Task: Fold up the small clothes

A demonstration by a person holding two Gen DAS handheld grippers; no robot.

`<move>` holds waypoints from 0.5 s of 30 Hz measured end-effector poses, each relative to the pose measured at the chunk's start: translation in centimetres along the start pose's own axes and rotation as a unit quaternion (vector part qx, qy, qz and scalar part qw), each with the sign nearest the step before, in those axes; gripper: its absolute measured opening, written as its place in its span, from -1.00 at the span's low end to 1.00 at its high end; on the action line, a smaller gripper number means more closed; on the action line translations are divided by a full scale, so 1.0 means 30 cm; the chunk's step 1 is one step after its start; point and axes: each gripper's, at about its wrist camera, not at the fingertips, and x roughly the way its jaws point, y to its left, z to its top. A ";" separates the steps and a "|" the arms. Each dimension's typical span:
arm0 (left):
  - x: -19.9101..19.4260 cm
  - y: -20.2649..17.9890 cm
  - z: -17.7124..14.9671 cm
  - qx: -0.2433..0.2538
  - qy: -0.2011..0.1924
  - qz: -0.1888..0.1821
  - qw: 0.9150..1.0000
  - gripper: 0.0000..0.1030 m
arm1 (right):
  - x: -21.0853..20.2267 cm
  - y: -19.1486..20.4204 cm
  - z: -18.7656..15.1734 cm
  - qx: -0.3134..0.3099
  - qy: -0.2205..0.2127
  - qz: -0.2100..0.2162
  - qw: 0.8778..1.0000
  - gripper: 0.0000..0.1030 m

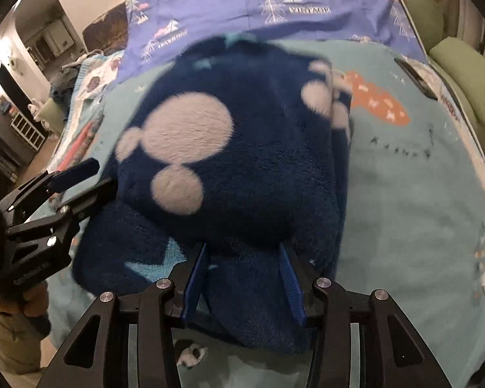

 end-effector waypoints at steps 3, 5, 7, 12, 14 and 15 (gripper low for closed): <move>0.009 -0.008 0.002 0.001 0.001 0.008 1.000 0.23 | 0.030 0.041 -0.011 -0.023 -0.008 -0.039 0.999 -0.10; 0.000 -0.008 0.008 0.003 0.001 0.008 1.000 0.23 | 0.029 0.079 -0.014 -0.045 -0.014 -0.071 0.996 -0.10; -0.015 -0.006 0.003 -0.002 -0.004 0.001 1.000 0.23 | 0.020 0.086 -0.017 -0.045 -0.017 -0.075 0.996 -0.10; -0.047 0.003 0.005 -0.010 -0.008 -0.008 1.000 0.23 | -0.009 0.070 -0.015 -0.039 -0.023 -0.067 0.997 -0.09; -0.057 -0.005 0.006 -0.006 -0.008 -0.005 1.000 0.23 | -0.013 0.078 -0.011 -0.044 -0.023 -0.075 0.996 -0.09; -0.064 -0.006 0.009 -0.005 -0.009 -0.004 1.000 0.23 | -0.011 0.087 -0.008 -0.046 -0.023 -0.078 0.996 -0.08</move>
